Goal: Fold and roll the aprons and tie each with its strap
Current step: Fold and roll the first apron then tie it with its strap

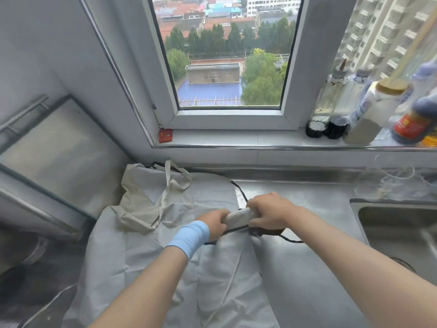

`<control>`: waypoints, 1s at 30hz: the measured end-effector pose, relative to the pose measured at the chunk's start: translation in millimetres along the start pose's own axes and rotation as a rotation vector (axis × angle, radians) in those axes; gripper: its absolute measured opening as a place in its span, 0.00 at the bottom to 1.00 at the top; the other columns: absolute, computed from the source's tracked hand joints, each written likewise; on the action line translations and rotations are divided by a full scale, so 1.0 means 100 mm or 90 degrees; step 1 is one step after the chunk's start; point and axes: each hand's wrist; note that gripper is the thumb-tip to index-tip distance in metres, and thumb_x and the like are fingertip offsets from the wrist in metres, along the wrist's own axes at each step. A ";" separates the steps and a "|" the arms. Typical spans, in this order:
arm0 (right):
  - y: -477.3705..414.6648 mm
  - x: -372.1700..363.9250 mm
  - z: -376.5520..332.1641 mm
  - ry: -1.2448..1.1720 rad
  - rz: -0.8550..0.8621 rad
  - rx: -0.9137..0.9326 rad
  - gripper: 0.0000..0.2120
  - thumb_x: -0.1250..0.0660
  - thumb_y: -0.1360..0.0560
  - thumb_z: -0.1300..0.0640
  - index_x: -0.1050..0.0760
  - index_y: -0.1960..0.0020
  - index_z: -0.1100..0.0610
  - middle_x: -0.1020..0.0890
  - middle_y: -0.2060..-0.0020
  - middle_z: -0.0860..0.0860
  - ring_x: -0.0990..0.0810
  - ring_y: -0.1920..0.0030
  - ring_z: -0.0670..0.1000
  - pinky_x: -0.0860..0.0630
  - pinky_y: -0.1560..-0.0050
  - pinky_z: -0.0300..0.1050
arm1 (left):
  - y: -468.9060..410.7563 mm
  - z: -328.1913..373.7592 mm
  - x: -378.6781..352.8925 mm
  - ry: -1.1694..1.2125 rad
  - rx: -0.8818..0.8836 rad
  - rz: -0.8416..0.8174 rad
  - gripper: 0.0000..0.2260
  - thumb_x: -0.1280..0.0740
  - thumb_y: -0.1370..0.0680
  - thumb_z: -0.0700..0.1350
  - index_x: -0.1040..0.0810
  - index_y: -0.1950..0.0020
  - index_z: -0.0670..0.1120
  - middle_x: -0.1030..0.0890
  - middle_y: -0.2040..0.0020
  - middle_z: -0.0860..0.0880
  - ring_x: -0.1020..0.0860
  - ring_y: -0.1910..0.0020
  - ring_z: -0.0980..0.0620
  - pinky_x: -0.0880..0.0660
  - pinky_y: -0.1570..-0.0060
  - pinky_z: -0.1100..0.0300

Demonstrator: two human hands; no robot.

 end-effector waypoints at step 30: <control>1.02 0.41 -1.91 0.164 0.597 0.162 0.15 0.35 0.29 0.64 0.24 0.42 0.58 0.23 0.42 0.59 0.24 0.40 0.62 0.25 0.40 0.58 | 2.50 0.03 0.15 0.764 -0.146 -0.081 0.13 0.29 0.26 0.38 0.26 0.43 0.43 0.23 0.58 0.45 0.23 0.62 0.50 0.23 0.60 0.58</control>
Point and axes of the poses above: each hand's wrist, its own y-axis away from the middle knuckle, its own x-axis out of the back of the hand, z = x × y
